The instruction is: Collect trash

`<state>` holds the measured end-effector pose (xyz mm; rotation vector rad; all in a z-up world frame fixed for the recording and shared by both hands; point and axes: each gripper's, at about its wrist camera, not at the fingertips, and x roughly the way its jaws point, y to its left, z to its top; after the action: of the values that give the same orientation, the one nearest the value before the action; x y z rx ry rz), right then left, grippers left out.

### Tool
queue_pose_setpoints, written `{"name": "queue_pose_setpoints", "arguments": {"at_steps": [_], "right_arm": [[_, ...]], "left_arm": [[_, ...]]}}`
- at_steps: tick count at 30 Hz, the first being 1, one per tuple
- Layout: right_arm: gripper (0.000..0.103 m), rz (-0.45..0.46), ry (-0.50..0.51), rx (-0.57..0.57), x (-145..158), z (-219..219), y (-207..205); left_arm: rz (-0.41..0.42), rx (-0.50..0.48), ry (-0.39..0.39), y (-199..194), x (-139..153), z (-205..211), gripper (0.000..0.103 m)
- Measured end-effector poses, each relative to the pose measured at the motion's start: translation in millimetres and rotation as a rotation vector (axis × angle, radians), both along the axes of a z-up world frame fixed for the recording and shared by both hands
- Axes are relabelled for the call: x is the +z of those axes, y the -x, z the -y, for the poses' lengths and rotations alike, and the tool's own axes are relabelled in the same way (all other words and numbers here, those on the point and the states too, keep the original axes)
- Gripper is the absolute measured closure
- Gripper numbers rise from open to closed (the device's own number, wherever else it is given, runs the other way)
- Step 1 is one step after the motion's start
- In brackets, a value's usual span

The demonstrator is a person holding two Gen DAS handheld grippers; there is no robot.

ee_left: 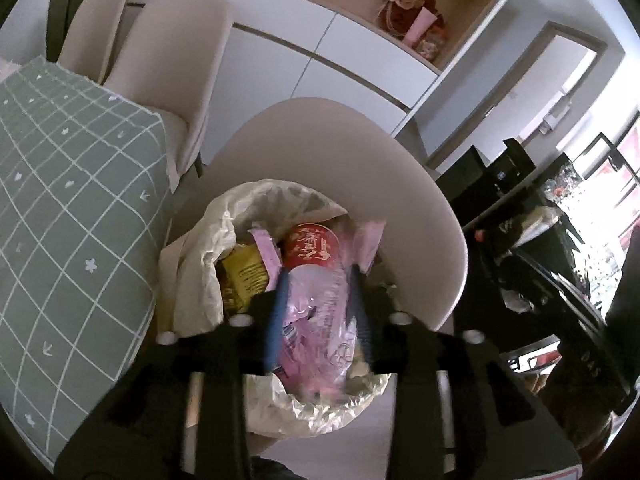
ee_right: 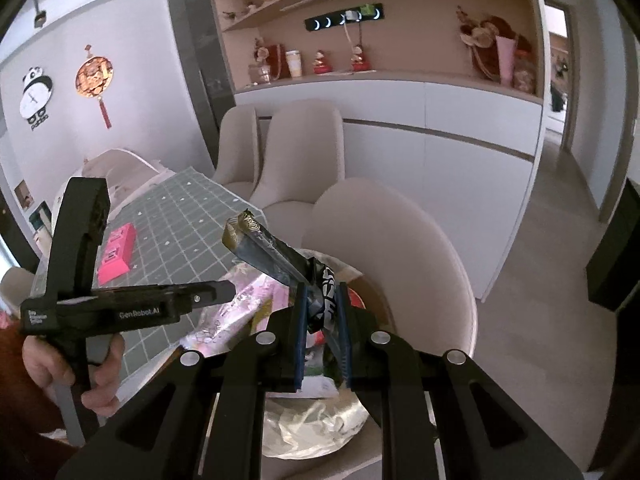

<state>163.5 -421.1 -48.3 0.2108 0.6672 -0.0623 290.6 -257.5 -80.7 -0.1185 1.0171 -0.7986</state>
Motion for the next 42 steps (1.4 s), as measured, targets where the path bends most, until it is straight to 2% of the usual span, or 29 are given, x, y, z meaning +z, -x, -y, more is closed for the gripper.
{"name": "queue_pose_setpoints", "arguments": {"at_steps": [8,12,13,18,23,25,28,33,40,42], "right_arm": [[0.088,-0.061,-0.05,0.036,-26.6,-2.4,-21.8],[0.088,-0.13,-0.081,0.085,-57.3,-16.2,-47.2],[0.088,-0.144,-0.09,0.096,-63.2,-18.2,-53.1],[0.088,-0.225,-0.131,0.155,-100.9,-31.3,-88.1],[0.088,-0.316,-0.094,0.218,-133.1,-45.2,-119.9],[0.088,-0.324,-0.083,0.225,-136.7,-47.3,-125.5],[0.087,-0.309,-0.092,0.211,-132.3,-48.0,-126.2],[0.048,-0.252,-0.077,0.215,-113.8,-48.0,-105.8],[0.043,-0.136,-0.074,0.16,-70.1,-57.5,-52.2],[0.043,-0.095,-0.091,0.158,-52.7,-66.9,-27.3]], "left_arm": [[0.041,0.108,-0.026,0.0,10.9,-31.7,0.069],[0.061,0.15,-0.078,6.5,17.1,-53.2,0.066],[0.058,0.16,-0.096,9.0,17.1,-60.3,0.061],[0.031,0.207,-0.145,23.1,8.8,-90.2,0.06],[0.001,0.321,-0.165,42.9,2.4,-121.6,0.06],[0.007,0.352,-0.171,52.2,3.9,-130.6,0.055],[0.02,0.389,-0.174,63.3,11.1,-140.9,0.048],[0.073,0.437,-0.16,78.7,25.8,-154.0,0.044],[0.134,0.486,-0.18,105.4,37.6,-176.5,0.043],[0.19,0.494,-0.244,120.8,42.4,-184.2,0.043]]}}
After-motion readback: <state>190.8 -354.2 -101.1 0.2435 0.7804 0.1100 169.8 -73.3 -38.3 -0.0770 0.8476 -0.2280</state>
